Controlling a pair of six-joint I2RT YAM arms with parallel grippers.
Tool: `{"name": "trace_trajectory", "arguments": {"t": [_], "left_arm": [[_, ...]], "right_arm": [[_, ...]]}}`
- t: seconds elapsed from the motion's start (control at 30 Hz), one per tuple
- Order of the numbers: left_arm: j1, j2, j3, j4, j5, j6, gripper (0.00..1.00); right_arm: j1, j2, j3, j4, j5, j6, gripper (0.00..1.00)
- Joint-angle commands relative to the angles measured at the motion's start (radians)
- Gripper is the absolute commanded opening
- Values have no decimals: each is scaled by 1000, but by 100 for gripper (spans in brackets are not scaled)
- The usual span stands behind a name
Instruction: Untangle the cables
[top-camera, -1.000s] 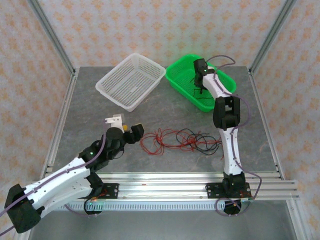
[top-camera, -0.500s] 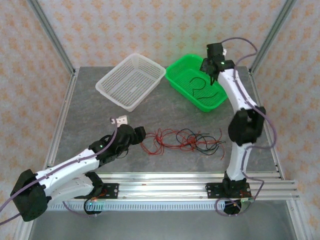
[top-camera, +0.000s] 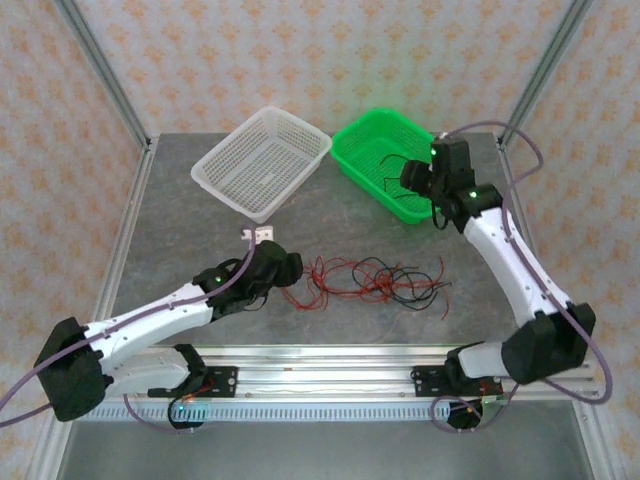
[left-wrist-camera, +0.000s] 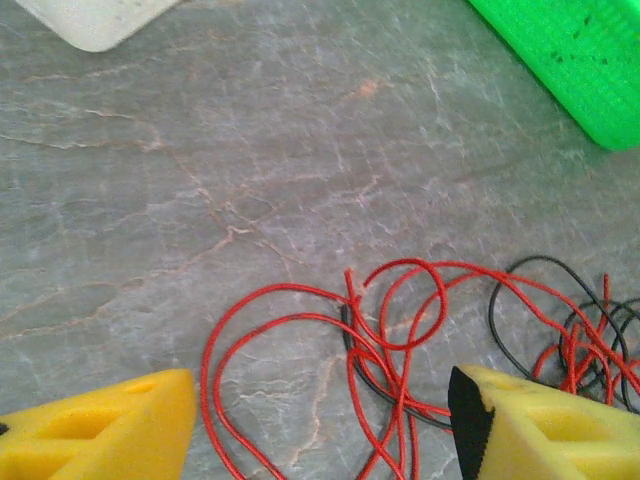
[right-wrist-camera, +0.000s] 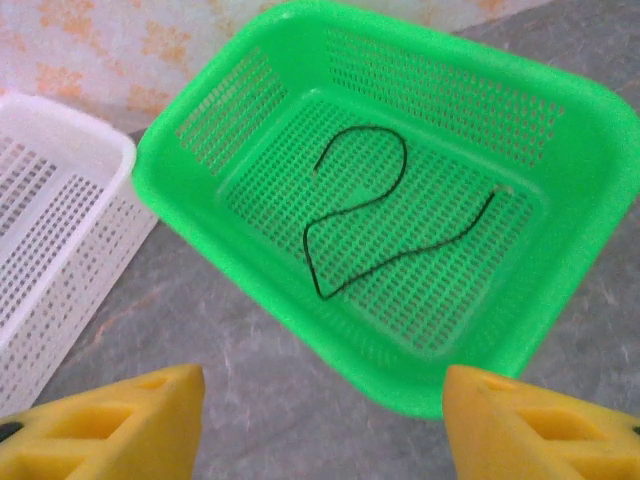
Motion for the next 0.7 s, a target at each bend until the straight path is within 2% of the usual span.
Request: {"name": "trace_trajectory", "arguments": {"t": [0.0, 0.1, 0.23, 0.5, 0.67], "left_arm": [[-27, 61, 65, -44, -3, 52, 67], [-54, 137, 109, -38, 1, 77, 62], [-80, 232, 157, -2, 19, 115, 61], [-81, 438, 241, 59, 19, 133, 57], [-78, 525, 286, 91, -27, 122, 53]], "right_arm": [[13, -104, -68, 29, -18, 30, 64], [20, -170, -131, 20, -22, 47, 65], [20, -225, -206, 11, -23, 59, 65], [22, -240, -267, 13, -28, 70, 65], [22, -241, -271, 23, -42, 70, 65]]}}
